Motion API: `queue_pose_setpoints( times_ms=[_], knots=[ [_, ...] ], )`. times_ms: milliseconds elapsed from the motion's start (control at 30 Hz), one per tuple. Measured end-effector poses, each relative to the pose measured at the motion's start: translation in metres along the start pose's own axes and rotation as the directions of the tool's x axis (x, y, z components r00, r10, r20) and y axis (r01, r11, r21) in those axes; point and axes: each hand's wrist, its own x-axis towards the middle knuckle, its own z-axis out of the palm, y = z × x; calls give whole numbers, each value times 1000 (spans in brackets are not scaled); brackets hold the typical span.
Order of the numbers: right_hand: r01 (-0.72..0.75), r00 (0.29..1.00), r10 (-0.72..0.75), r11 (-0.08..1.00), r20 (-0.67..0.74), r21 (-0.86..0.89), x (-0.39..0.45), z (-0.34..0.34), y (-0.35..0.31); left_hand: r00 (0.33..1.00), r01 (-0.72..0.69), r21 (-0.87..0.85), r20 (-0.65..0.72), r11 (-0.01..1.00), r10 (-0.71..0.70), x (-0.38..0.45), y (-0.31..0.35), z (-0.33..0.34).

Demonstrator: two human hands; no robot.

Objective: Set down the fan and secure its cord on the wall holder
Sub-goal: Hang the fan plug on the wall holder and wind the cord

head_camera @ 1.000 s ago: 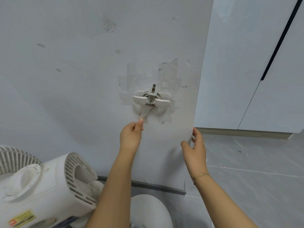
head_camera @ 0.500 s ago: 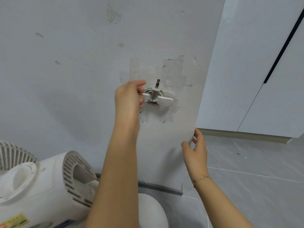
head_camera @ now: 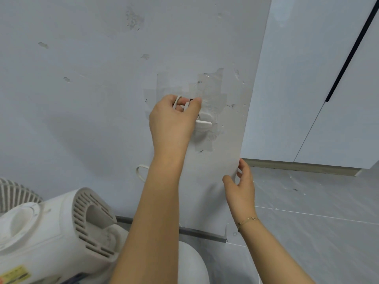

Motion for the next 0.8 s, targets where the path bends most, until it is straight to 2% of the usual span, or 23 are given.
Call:
queue_pose_setpoints(
  times_ms=[167, 300, 467, 700, 800],
  knots=[
    [-2, 1000, 2, 1000, 19, -1, 0, -4, -1, 994, -67, 163, -70, 984, 80, 0, -1, -4],
    [-6, 999, 6, 1000, 35, -1, 1, -7, -3, 990, -110, 255, -57, 961, 128, -5, 6, -6],
    [-4, 999, 5, 1000, 51, -17, 2, -9, -2, 976, -156, 459, -66, 875, 208, -13, 19, -7],
    [3, 999, -1, 1000, 54, -30, 3, -12, -1, 992, -110, 582, 12, 806, 127, -15, 26, -17],
    [6, 999, -5, 1000, 50, -15, 3, -11, -1, 993, -114, 669, 47, 734, 111, -21, 31, -12]
  ],
)
